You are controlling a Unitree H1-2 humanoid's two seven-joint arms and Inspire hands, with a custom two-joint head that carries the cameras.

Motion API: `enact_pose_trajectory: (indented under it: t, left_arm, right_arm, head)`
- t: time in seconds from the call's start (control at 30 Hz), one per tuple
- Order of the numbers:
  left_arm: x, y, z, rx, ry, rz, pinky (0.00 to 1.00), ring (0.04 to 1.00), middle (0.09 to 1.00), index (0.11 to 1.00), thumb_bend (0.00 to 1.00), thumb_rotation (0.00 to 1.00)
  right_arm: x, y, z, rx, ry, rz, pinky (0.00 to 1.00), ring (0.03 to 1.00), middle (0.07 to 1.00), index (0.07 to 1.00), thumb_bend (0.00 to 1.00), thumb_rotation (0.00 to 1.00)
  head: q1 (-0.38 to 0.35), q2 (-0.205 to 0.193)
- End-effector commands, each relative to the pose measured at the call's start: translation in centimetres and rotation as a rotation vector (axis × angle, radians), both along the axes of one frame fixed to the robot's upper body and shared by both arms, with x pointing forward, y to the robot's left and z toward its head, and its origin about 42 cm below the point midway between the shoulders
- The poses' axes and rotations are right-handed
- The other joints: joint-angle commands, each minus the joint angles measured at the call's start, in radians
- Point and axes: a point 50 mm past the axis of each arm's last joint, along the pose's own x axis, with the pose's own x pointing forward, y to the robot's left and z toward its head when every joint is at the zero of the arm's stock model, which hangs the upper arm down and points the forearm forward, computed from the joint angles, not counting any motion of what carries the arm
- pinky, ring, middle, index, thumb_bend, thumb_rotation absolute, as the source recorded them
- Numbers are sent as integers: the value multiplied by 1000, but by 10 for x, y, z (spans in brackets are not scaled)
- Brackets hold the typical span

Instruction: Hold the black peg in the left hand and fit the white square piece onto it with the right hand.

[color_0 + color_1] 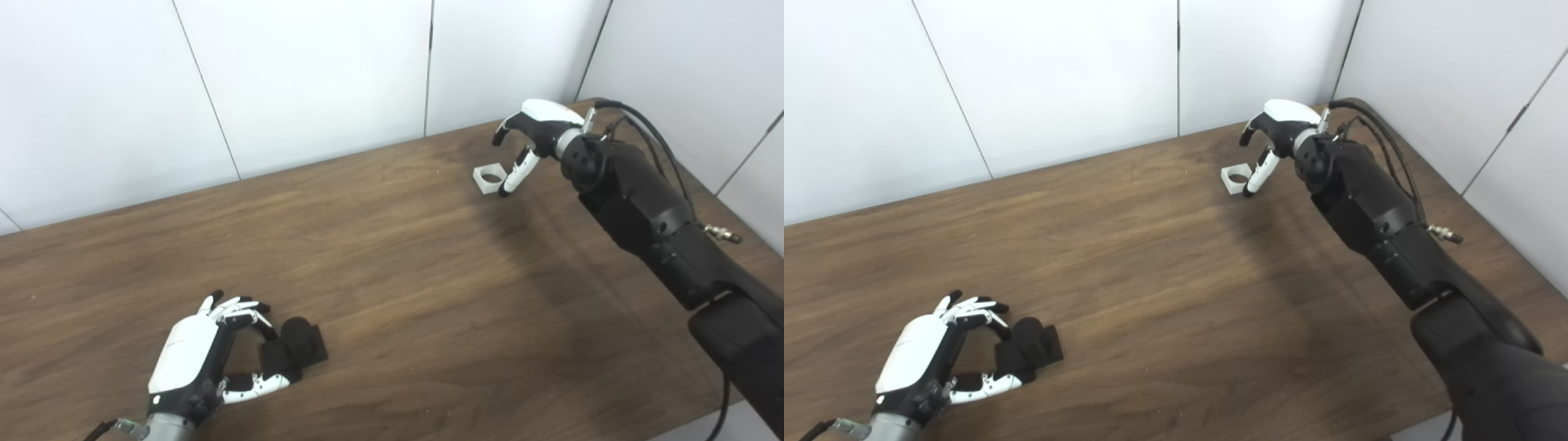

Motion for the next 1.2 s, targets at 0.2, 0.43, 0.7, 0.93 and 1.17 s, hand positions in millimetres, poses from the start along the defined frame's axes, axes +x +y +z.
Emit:
enact_pose_trajectory:
  t: [0.2, 0.43, 0.7, 0.93, 1.17]
  left_arm:
    - [-4, 8, 2, 19, 12, 15, 1000, 848, 764, 484, 522, 49]
    - [-9, 8, 4, 24, 26, 15, 1000, 849, 761, 484, 522, 49]
    - [-10, 9, 3, 25, 28, 13, 1000, 851, 759, 484, 522, 49]
    - [-10, 8, 5, 19, 29, 17, 1000, 850, 760, 484, 522, 48]
    - [-11, 9, 4, 23, 29, 15, 1000, 851, 760, 484, 522, 48]
  right_arm:
    - [3, 1, 16, -14, -73, 4, 979, 985, 916, 733, 878, 192]
    - [4, 3, 10, -6, -63, 4, 985, 987, 919, 726, 871, 190]
    - [3, 3, 6, -8, -59, 2, 980, 986, 916, 703, 864, 186]
    - [2, 0, 2, -14, -63, 3, 959, 985, 913, 682, 841, 175]
    - [2, -3, 1, -28, -58, -6, 954, 983, 910, 662, 830, 184]
  head:
    - [6, 4]
    - [14, 11]
    - [12, 14]
    - [15, 16]
    - [17, 17]
